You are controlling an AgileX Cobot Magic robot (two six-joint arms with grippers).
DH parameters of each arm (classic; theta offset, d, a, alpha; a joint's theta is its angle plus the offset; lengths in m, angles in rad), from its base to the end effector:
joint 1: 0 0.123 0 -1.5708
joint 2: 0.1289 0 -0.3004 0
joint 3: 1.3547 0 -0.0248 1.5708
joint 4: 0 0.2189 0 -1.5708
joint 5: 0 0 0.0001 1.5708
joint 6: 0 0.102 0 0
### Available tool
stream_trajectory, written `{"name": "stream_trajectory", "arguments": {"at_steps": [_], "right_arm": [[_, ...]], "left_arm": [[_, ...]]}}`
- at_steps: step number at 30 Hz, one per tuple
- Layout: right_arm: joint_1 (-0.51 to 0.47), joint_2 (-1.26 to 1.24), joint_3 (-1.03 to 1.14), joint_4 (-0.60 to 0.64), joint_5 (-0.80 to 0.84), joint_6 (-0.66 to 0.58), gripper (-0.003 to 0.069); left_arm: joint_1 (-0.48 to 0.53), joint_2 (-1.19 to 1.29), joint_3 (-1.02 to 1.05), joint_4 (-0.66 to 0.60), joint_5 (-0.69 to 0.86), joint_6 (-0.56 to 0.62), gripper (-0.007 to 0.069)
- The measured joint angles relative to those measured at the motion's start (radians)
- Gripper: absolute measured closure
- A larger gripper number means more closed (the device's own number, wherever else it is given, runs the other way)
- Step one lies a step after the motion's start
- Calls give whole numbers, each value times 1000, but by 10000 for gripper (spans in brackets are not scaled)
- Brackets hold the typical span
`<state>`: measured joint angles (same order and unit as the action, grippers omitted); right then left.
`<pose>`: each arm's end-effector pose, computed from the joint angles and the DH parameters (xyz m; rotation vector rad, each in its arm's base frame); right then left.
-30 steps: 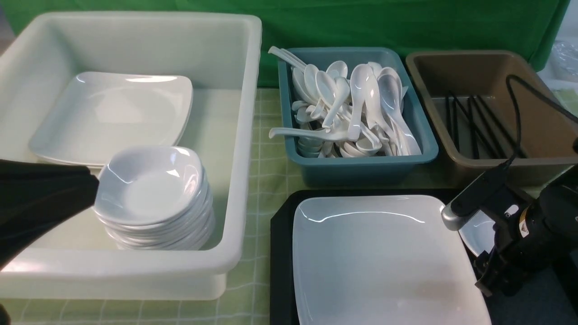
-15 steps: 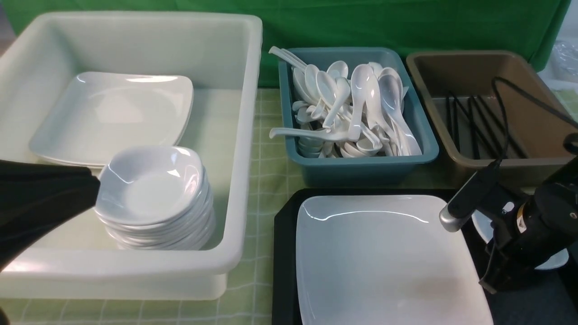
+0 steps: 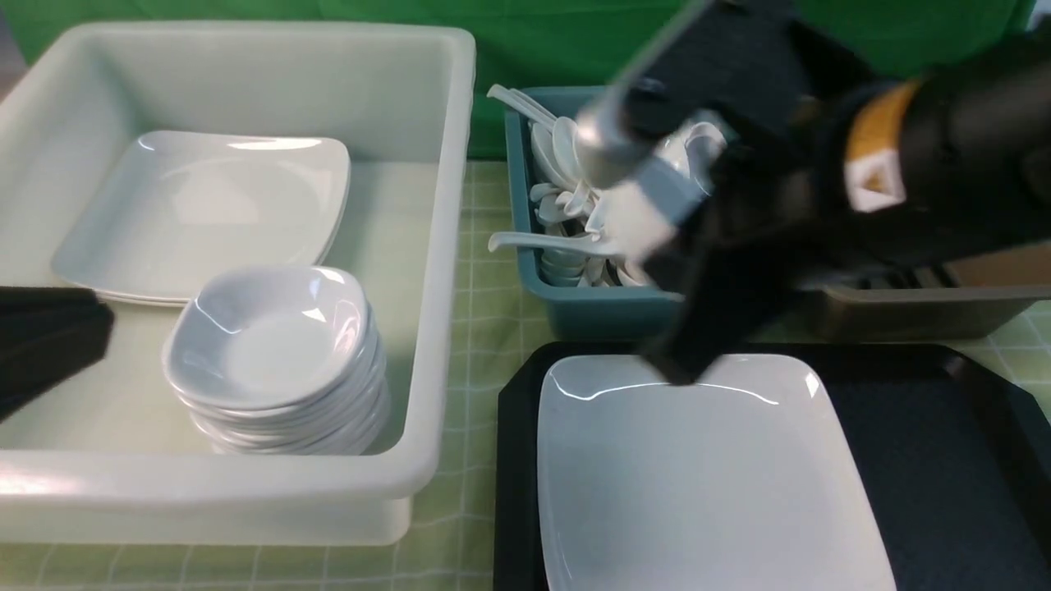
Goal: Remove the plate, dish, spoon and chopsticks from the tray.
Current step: Use the right arm to put the small plate into the large storage box on the left, then use the left arm to grab a plate from the dinner plate
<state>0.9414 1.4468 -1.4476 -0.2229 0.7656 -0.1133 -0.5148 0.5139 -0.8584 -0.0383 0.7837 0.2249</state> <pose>0.1872 0.2306 0.4051 -1.2069 1.8794 0.1925 0.0367 -0.0239 0.3820 0.6901 1.8020 -0.2384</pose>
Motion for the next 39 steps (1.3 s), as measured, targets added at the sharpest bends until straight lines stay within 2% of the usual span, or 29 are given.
{"name": "stream_trajectory", "arguments": {"at_steps": [3, 5, 14, 16, 19, 20, 21, 22, 23, 24, 26, 27, 29, 31, 32, 36, 37, 38, 39], "right_arm": [[107, 170, -152, 11, -119, -77, 596], [133, 278, -244, 15, -140, -117, 596], [149, 653, -561, -11, -82, -212, 572], [149, 678, -575, -45, -67, -217, 512], [149, 682, -580, -67, -37, -215, 386], [149, 679, -582, -71, -21, -208, 312], [149, 678, -583, -71, -18, -208, 301], [149, 664, -584, -72, 22, -198, 217], [149, 662, -585, -72, 22, -196, 217], [153, 645, -591, -74, 90, -184, 167], [160, 620, -598, -79, 169, -160, 146], [168, 575, -603, -80, 293, -133, 147], [169, 540, -601, -78, 361, -117, 167], [168, 444, -559, -86, 401, -104, 279], [168, 444, -559, -87, 401, -104, 291], [165, 254, -376, -89, 401, -14, 563], [165, 197, -294, -89, 401, 16, 597], [165, 172, -279, -89, 401, 23, 602], [165, 65, -158, -89, 401, 88, 624]], "left_arm": [[0, -103, 0, 97, 63, -73, 615], [0, -163, 0, 136, 109, -104, 615], [0, -305, -1, 134, 248, -140, 615], [0, -307, -1, 128, 251, -143, 615], [0, -307, -1, 124, 250, -144, 615], [0, -307, -1, 118, 243, -144, 615], [0, -307, -1, 118, 241, -146, 615], [0, -307, 0, 112, 213, -147, 615], [0, -307, 0, 111, 208, -147, 615], [0, -308, 6, 106, 181, -147, 615], [0, -309, 18, 95, 155, -147, 615], [-1, -301, 41, 78, 141, -147, 615], [-1, -287, 52, 69, 138, -143, 615], [-2, -217, 68, 26, 134, -75, 615], [-2, -202, 69, 21, 133, -56, 615], [-7, -5, 70, -155, 107, 206, 615], [-13, 35, 70, -189, 106, 241, 615], [-16, 45, 70, -203, 104, 250, 615], [-44, 136, 70, -245, 97, 318, 614]]}}
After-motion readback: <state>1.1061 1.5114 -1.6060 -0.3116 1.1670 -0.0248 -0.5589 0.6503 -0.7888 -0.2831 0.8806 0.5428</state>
